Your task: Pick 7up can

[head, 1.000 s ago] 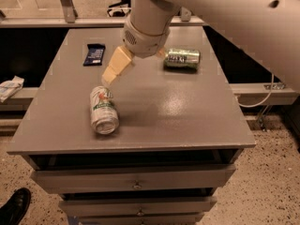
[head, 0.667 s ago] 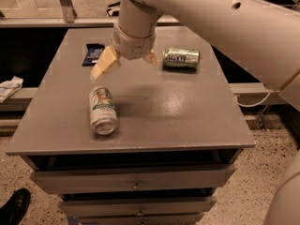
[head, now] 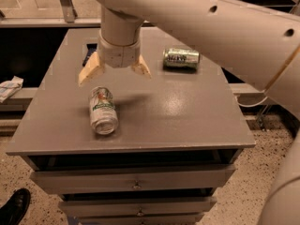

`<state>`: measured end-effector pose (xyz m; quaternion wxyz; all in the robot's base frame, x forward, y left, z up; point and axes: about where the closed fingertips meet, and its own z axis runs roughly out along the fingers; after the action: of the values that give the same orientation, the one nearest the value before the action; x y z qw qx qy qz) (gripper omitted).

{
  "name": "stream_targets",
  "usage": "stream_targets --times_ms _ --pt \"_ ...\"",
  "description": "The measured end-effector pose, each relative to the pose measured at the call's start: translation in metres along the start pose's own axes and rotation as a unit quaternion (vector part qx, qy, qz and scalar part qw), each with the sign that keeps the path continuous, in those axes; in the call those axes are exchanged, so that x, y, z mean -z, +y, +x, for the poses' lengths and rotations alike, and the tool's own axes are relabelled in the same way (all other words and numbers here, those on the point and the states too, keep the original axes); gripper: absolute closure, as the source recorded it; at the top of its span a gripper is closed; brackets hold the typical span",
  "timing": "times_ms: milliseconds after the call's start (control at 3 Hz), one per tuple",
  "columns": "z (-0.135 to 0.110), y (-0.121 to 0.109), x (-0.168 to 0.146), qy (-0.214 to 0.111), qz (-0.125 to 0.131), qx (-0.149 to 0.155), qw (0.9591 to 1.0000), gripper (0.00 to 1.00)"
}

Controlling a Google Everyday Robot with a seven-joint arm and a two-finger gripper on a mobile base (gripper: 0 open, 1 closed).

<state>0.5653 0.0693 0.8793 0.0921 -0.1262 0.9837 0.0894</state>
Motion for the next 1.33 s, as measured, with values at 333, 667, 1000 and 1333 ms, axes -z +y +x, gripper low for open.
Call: stream_targets --times_ms 333,667,1000,1333 --pt "0.005 0.014 -0.008 0.009 0.011 -0.019 0.9997 0.00" --pt "0.011 0.028 -0.018 0.017 0.024 -0.015 0.9995 0.00" --pt "0.018 0.033 -0.024 0.012 0.035 -0.001 0.9993 0.00" --pt "0.024 0.035 -0.027 0.010 0.052 0.013 0.9985 0.00"
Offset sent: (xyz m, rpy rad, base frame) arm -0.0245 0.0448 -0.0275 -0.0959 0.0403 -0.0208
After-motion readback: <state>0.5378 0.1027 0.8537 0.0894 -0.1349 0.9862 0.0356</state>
